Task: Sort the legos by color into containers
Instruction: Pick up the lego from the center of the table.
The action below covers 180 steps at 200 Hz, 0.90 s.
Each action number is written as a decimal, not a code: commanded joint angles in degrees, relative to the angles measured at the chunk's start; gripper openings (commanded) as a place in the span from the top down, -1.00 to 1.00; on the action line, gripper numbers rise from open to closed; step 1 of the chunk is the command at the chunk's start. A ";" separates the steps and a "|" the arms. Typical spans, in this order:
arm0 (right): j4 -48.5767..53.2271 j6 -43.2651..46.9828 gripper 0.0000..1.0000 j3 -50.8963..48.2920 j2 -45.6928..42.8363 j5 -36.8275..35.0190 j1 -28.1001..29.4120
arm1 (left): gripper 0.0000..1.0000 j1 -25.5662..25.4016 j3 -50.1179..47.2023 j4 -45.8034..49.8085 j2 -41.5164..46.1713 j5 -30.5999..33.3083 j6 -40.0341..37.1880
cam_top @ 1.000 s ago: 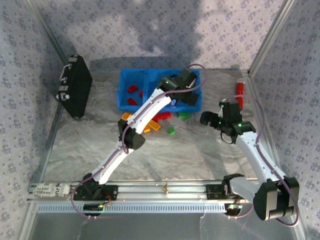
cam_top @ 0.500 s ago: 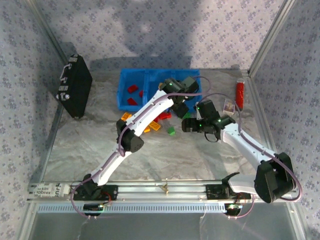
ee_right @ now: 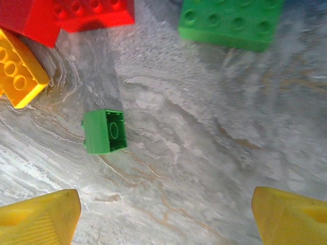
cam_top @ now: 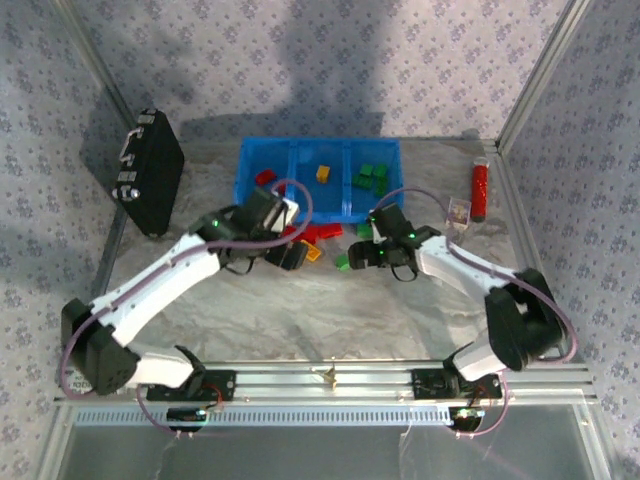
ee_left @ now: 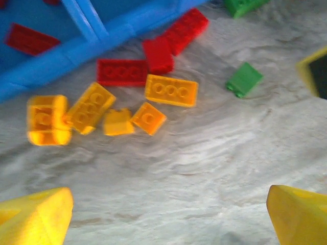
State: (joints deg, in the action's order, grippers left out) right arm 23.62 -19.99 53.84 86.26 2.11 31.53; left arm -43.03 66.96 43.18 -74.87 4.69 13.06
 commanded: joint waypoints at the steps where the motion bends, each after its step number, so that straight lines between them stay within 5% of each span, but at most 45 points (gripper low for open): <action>1: -0.25 0.92 -0.71 5.28 5.45 -2.22 2.78 | -0.94 -0.66 -11.87 -14.72 3.38 -5.05 8.47; 87: 5.22 -0.76 -0.28 18.07 21.83 -9.44 9.94 | -1.00 -0.14 -32.68 -15.98 28.14 -1.20 17.22; 143: 9.88 -3.08 -0.17 19.28 23.76 -15.63 11.62 | -0.99 -0.09 -35.07 -16.28 29.32 -1.44 17.75; 180: 10.22 -3.36 0.25 19.29 23.97 -15.88 11.79 | -0.99 0.04 -34.55 -17.17 28.03 -1.18 16.83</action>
State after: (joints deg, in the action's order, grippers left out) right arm 31.00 -22.48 71.64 109.19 -11.35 42.81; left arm -43.46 32.10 27.79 -46.06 2.61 30.09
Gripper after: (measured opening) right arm 0.442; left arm 0.997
